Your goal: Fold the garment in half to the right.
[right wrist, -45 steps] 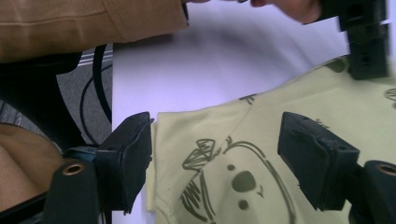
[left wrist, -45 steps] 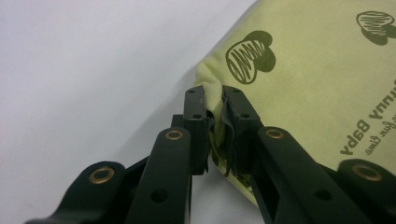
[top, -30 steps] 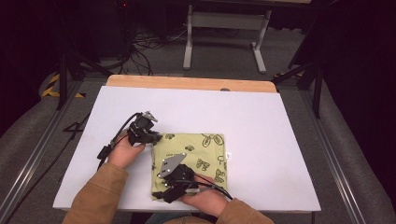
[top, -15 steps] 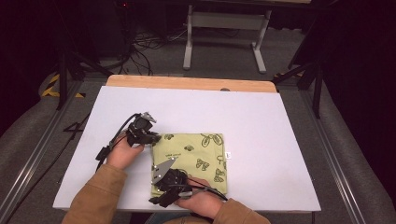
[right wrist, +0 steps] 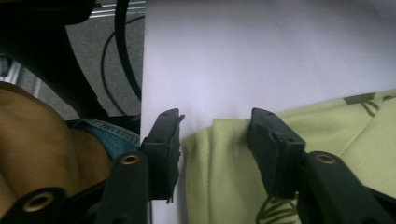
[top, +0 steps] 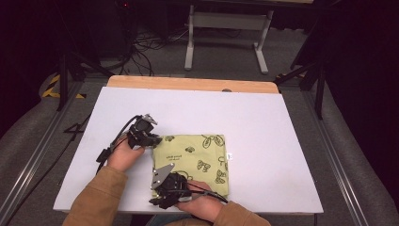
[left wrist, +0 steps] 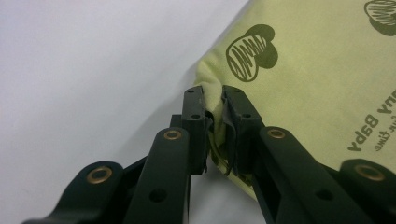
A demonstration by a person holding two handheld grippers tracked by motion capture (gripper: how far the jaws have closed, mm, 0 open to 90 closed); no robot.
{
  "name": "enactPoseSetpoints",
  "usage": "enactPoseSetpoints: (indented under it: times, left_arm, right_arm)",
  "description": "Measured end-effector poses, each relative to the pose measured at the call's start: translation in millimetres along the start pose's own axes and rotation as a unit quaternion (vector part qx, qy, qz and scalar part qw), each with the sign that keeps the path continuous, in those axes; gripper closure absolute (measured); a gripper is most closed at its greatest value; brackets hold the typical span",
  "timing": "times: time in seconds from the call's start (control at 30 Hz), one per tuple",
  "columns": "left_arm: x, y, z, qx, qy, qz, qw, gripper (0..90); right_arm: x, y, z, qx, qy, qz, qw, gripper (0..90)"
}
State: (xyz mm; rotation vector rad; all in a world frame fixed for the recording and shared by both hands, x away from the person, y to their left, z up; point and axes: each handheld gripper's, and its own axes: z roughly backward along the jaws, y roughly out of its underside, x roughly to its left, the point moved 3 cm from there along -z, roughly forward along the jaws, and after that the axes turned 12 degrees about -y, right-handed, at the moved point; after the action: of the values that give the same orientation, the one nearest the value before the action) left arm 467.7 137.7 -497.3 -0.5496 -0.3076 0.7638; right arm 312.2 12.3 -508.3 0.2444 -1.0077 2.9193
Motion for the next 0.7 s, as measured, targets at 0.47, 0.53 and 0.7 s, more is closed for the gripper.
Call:
enactPoseSetpoints:
  times: [0.47, 0.53, 0.7]
  left_arm:
    - [0.4, -1.0, 1.0, -0.006, -0.001, 0.005, 1.0, 80.1]
    - [0.2, -2.3, 3.6, -0.014, 0.001, 0.007, 0.9999, 80.3]
    - [0.5, -4.0, 9.0, -0.026, 0.004, 0.014, 0.9995, 80.7]
  right_arm:
    - [2.6, -1.8, 3.0, 0.005, 0.023, 0.011, 0.9997, 81.8]
    - [4.0, -2.7, 6.1, 0.0, 0.024, 0.014, 0.9996, 83.4]
    - [6.1, -5.0, 15.7, -0.023, 0.022, 0.012, 0.9994, 83.7]
